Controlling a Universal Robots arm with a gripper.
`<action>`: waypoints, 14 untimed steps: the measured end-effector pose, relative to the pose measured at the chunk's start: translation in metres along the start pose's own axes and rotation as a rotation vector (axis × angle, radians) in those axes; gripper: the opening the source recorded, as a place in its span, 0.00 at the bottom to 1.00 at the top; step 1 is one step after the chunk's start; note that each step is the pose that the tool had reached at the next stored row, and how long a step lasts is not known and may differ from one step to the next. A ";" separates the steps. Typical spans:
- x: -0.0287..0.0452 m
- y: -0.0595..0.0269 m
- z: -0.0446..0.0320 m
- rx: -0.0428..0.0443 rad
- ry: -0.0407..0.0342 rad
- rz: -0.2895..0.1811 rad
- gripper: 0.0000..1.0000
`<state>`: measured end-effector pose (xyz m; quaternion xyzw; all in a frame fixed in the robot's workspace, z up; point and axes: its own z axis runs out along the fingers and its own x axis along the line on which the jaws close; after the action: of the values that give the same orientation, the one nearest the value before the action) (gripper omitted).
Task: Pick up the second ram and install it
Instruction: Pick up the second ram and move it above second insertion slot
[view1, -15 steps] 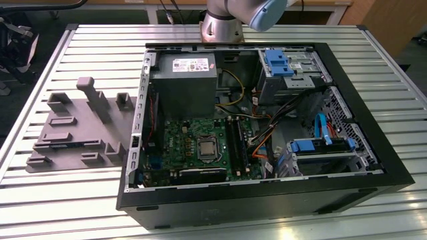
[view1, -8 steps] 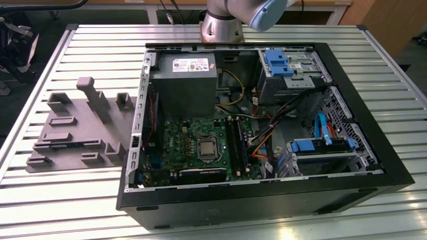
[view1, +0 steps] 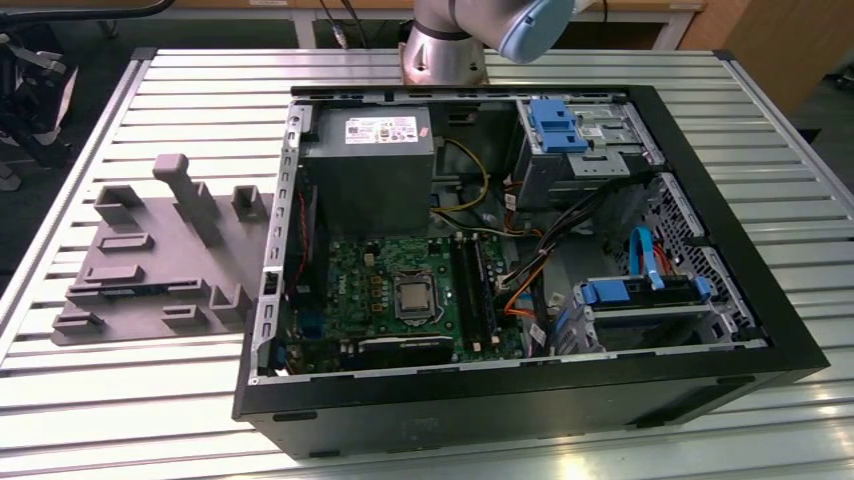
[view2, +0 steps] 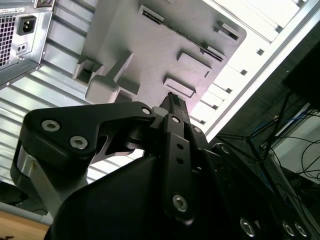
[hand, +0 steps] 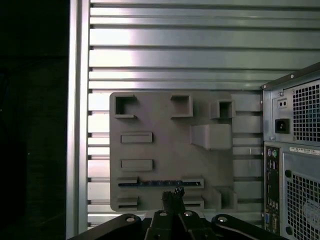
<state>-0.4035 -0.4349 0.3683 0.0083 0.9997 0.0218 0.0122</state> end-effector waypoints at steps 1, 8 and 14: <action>0.0000 0.0000 0.0000 0.0000 0.0000 0.000 0.11; 0.0000 0.0000 0.0000 -0.0005 0.0008 -0.020 0.11; 0.0000 0.0000 0.0000 -0.0013 0.0026 -0.058 0.11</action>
<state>-0.4035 -0.4349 0.3682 -0.0207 0.9995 0.0221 0.0115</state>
